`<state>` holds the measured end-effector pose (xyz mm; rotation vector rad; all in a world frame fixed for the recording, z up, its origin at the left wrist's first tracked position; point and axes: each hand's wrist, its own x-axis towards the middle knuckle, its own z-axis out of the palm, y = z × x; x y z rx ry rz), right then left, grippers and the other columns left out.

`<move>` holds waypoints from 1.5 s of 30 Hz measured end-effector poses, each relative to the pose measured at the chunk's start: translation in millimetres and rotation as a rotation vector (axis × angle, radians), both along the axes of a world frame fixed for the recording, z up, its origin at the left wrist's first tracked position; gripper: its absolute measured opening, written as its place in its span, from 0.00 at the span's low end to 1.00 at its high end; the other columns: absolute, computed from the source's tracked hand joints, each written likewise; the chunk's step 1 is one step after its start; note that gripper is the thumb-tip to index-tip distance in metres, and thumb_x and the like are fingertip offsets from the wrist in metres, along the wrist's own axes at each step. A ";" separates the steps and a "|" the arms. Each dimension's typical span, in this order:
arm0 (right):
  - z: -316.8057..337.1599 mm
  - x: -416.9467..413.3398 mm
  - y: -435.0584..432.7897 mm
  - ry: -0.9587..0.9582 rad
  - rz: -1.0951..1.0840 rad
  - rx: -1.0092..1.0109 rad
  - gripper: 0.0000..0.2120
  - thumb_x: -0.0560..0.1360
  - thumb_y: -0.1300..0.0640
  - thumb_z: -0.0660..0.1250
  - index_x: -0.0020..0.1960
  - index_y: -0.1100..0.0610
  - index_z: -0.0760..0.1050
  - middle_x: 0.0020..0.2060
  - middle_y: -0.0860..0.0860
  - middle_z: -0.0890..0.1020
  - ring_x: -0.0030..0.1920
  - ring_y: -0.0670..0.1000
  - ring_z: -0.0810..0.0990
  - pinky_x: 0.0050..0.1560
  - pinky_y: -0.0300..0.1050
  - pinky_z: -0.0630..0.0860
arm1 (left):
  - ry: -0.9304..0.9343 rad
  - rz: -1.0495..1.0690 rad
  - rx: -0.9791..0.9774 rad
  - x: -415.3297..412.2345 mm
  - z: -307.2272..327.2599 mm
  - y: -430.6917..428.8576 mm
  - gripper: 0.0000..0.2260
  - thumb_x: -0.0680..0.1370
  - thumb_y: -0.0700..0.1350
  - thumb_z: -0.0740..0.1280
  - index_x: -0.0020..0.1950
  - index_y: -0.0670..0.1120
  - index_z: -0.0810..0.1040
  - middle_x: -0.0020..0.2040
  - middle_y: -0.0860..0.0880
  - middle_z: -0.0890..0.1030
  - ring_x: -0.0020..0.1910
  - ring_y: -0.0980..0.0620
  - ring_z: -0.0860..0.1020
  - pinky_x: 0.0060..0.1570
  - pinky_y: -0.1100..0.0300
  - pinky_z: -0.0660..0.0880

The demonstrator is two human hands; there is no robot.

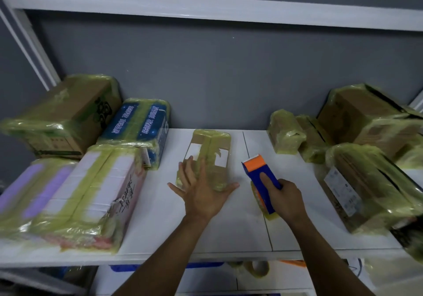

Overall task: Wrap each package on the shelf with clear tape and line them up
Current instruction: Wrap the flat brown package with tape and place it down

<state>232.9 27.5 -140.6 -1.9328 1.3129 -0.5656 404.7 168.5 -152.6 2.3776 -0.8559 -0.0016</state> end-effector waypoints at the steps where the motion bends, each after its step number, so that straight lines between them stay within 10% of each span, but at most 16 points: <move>1: -1.2 -1.0 0.0 -0.025 -0.006 0.017 0.28 0.78 0.33 0.64 0.36 0.58 0.73 0.30 0.52 0.80 0.30 0.50 0.80 0.32 0.41 0.70 | 0.001 -0.003 0.049 0.5 1.2 -1.6 0.53 0.62 0.85 0.55 0.81 0.62 0.46 0.83 0.51 0.45 0.81 0.45 0.39 0.71 0.27 0.38; 7: -7.9 -9.2 -4.5 -0.101 -0.043 0.040 0.31 0.75 0.29 0.58 0.41 0.58 0.77 0.33 0.54 0.82 0.33 0.53 0.82 0.33 0.42 0.73 | -0.158 -0.091 0.197 -0.7 3.9 4.1 0.37 0.74 0.70 0.60 0.79 0.55 0.60 0.81 0.47 0.56 0.81 0.41 0.48 0.74 0.29 0.40; 19: -12.7 -10.3 -10.8 -0.101 -0.102 0.059 0.35 0.71 0.24 0.54 0.40 0.57 0.76 0.31 0.52 0.81 0.31 0.50 0.81 0.31 0.41 0.71 | 0.190 -0.387 0.533 66.2 42.0 7.4 0.47 0.73 0.45 0.70 0.82 0.60 0.44 0.83 0.53 0.39 0.81 0.51 0.36 0.75 0.39 0.35; 24: -15.2 -12.7 -6.8 -0.101 -0.132 0.045 0.35 0.72 0.24 0.53 0.41 0.55 0.76 0.30 0.49 0.81 0.30 0.47 0.80 0.28 0.37 0.69 | 0.050 -0.499 0.623 78.9 45.1 7.3 0.44 0.76 0.32 0.65 0.82 0.62 0.48 0.83 0.58 0.41 0.81 0.50 0.35 0.74 0.40 0.31; 33: -10.1 -10.1 -5.9 -0.115 -0.137 0.069 0.34 0.71 0.25 0.53 0.40 0.56 0.75 0.30 0.49 0.80 0.29 0.46 0.79 0.28 0.36 0.68 | -0.119 -0.309 0.091 30.6 27.7 -16.4 0.21 0.80 0.52 0.63 0.73 0.62 0.71 0.77 0.57 0.65 0.77 0.50 0.59 0.70 0.50 0.50; 37: -13.8 -10.5 -6.7 -0.157 -0.152 0.106 0.32 0.73 0.26 0.57 0.37 0.55 0.74 0.23 0.48 0.77 0.22 0.42 0.76 0.27 0.37 0.68 | -0.043 -0.325 0.213 -4.4 14.5 -35.2 0.35 0.73 0.77 0.54 0.75 0.61 0.67 0.78 0.56 0.60 0.78 0.50 0.53 0.73 0.38 0.46; 45: -13.7 -18.5 -2.9 -0.202 -0.112 0.126 0.29 0.75 0.29 0.59 0.37 0.56 0.74 0.23 0.48 0.78 0.23 0.42 0.76 0.26 0.36 0.69 | -0.090 -0.484 0.262 11.7 4.7 -23.1 0.29 0.78 0.65 0.62 0.79 0.60 0.64 0.82 0.58 0.53 0.82 0.48 0.47 0.77 0.40 0.42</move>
